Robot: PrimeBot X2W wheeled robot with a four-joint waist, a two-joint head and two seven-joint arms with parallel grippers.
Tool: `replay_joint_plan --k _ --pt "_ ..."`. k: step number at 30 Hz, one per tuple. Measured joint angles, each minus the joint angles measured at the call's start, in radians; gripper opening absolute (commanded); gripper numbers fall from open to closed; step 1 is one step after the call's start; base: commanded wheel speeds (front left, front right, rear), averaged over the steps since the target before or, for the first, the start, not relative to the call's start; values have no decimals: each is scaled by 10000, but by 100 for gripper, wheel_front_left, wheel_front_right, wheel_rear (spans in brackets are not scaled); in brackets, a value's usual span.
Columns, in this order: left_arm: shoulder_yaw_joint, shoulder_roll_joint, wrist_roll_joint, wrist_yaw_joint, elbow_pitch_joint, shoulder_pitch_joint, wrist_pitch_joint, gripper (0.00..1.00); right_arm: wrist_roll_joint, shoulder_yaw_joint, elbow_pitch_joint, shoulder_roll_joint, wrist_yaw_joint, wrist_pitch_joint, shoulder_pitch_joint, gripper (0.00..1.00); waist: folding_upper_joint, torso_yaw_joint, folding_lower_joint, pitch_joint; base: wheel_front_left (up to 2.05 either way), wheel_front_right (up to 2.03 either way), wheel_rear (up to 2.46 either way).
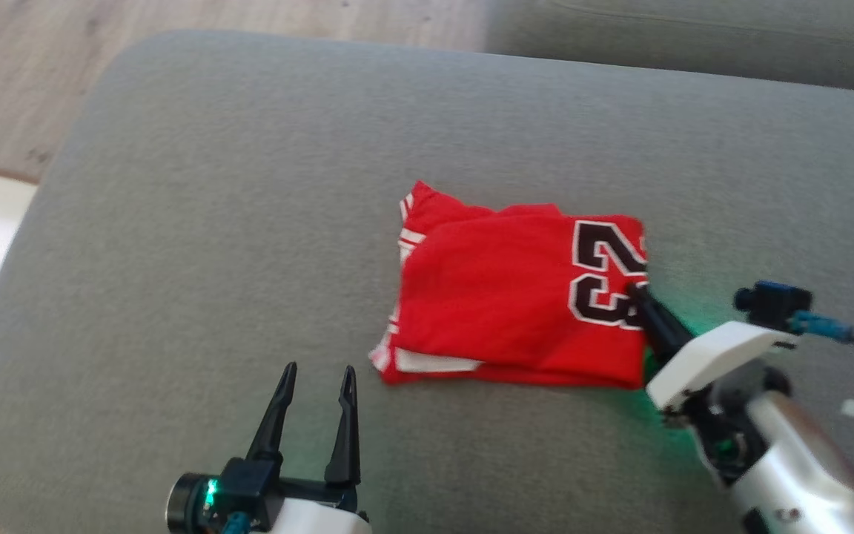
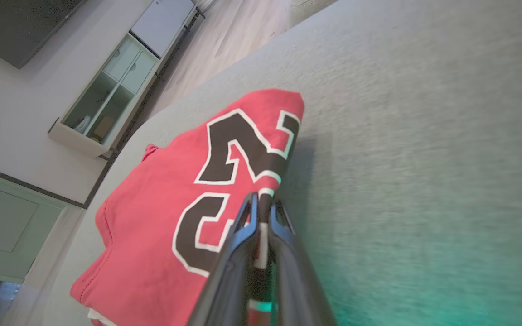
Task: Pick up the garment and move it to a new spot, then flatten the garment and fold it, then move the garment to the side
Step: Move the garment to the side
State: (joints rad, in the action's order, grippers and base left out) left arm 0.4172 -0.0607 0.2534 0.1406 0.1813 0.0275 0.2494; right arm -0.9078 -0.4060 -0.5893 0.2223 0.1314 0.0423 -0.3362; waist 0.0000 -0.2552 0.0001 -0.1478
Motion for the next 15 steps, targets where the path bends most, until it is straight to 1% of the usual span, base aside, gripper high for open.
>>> replay_joint_plan --k 2,6,10,15 --pt "-33 10 -44 0 -6 1 0 100 25 -54 148 347 2 -96 0 0 0 235 0 9 0 0 0" --pt "-188 25 -94 -2 -81 -10 0 100 82 35 729 1383 2 -127 -27 0 0 896 0 -47 0 0 0" --pt "-272 27 -284 -94 -96 -161 2 100 196 504 1262 2437 2 130 -375 0 0 1728 0 -210 0 0 0" --pt "-282 27 -579 -270 -96 -802 4 100 403 1267 1845 3693 2 600 -1292 0 0 2780 0 -550 0 0 0"
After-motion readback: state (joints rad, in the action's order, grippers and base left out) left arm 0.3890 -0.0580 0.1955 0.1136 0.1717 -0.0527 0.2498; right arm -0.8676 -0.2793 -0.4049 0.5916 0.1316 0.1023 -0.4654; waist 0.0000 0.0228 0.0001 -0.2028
